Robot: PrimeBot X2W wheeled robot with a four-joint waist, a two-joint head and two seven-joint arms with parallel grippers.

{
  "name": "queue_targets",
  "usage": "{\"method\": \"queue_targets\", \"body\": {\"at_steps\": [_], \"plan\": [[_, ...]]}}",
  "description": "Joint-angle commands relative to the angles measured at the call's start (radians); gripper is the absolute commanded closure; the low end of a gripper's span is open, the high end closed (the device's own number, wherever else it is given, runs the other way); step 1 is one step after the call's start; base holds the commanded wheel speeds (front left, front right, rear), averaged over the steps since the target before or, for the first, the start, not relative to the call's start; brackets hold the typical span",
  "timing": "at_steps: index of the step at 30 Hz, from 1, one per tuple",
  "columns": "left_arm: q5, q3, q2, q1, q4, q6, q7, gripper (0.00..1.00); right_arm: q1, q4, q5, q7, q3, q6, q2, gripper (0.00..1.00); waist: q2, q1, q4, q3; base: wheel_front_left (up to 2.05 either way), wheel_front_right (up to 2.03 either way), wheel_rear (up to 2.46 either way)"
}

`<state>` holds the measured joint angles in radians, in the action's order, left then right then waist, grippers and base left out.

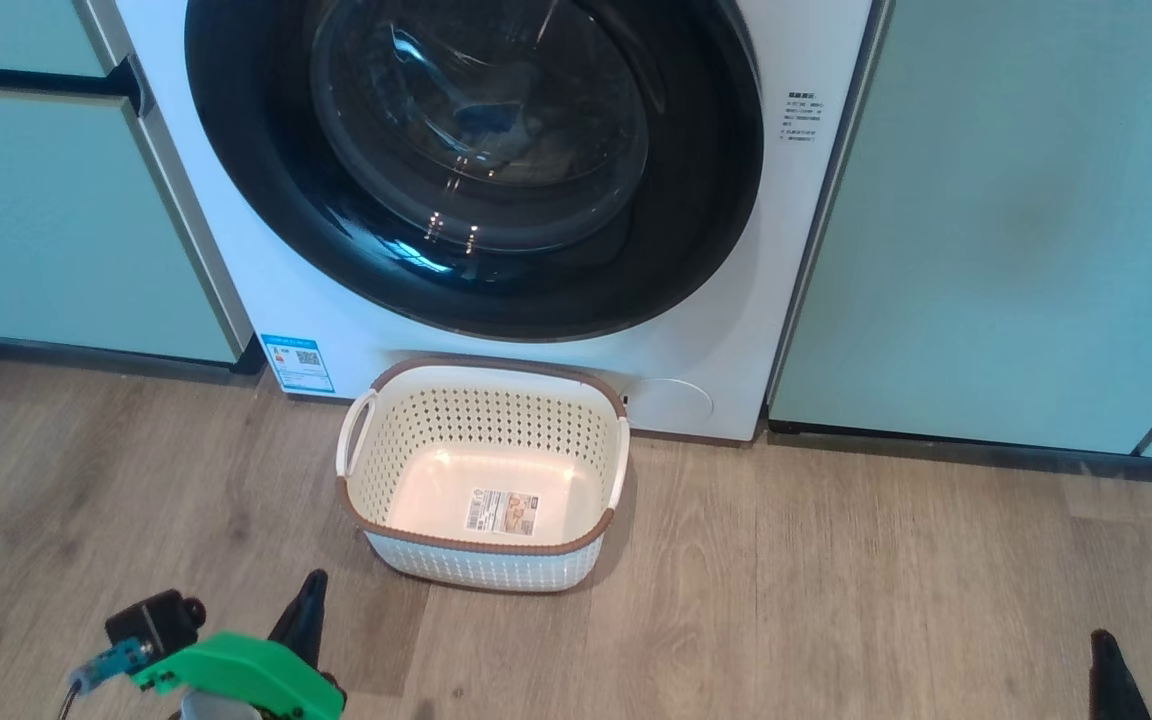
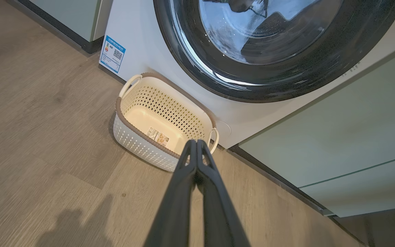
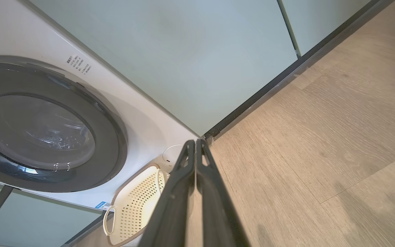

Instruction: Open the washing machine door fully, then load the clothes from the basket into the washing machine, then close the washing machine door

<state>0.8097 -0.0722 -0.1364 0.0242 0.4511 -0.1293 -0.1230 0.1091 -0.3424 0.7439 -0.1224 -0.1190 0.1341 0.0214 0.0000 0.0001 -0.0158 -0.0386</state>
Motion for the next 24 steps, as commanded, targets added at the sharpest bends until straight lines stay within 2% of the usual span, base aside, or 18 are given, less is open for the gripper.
{"method": "queue_targets", "body": {"at_steps": [1,24], "plan": [[0.029,0.025,-0.005,0.056,-0.041,-0.001,0.006,1.0,-0.061,0.038,0.033,0.007,0.004,-0.001,0.012,1.0,0.0,-0.0001,0.0,0.001,0.0,0.0,0.0],[0.255,0.073,0.022,0.064,-0.089,-0.001,0.074,1.0,-0.107,0.055,0.278,0.075,0.004,-0.002,0.017,1.0,0.0,-0.0001,0.005,0.013,0.0,0.0,0.0]]}}
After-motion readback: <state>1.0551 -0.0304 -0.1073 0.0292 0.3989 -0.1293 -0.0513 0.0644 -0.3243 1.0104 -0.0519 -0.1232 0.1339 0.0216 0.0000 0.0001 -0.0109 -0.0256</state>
